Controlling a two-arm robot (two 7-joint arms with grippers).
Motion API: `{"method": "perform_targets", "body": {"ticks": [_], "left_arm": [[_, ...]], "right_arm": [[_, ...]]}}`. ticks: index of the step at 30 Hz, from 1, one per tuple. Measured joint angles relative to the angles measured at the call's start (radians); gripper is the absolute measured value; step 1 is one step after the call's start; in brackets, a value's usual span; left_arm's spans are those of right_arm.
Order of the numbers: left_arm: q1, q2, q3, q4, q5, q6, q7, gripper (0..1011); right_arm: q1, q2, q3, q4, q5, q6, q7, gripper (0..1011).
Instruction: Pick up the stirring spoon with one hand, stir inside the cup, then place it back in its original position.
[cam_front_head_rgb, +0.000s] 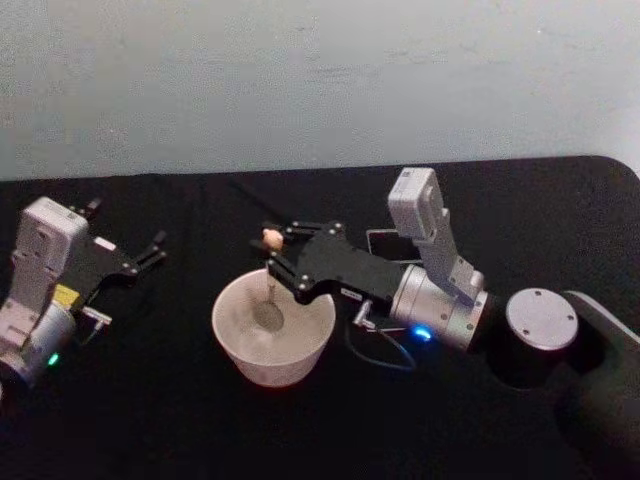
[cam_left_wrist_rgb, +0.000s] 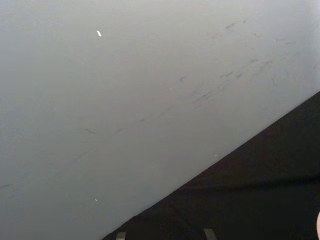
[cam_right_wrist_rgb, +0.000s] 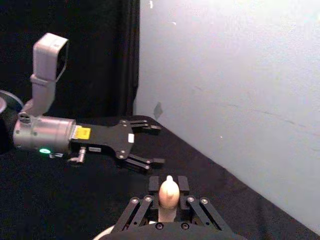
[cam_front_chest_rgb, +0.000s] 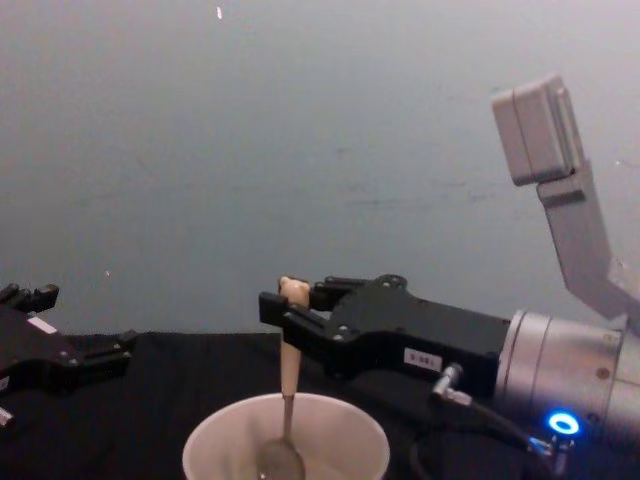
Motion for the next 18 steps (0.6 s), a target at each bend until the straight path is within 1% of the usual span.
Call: {"method": "perform_targets", "body": {"ticks": [5, 10, 17, 18], "left_arm": [[0.000, 0.000, 0.000, 0.000, 0.000, 0.000, 0.000, 1001], [0.000, 0.000, 0.000, 0.000, 0.000, 0.000, 0.000, 1001], [0.000, 0.000, 0.000, 0.000, 0.000, 0.000, 0.000, 1001], [0.000, 0.000, 0.000, 0.000, 0.000, 0.000, 0.000, 1001]], "right_arm": [[-0.002, 0.002, 0.012, 0.003, -0.003, 0.000, -0.002, 213], [-0.013, 0.018, 0.022, -0.008, -0.004, 0.002, 0.000, 214], [-0.045, 0.056, 0.036, -0.054, 0.007, 0.014, 0.015, 213], [-0.055, 0.065, 0.037, -0.071, 0.012, 0.018, 0.022, 214]]}}
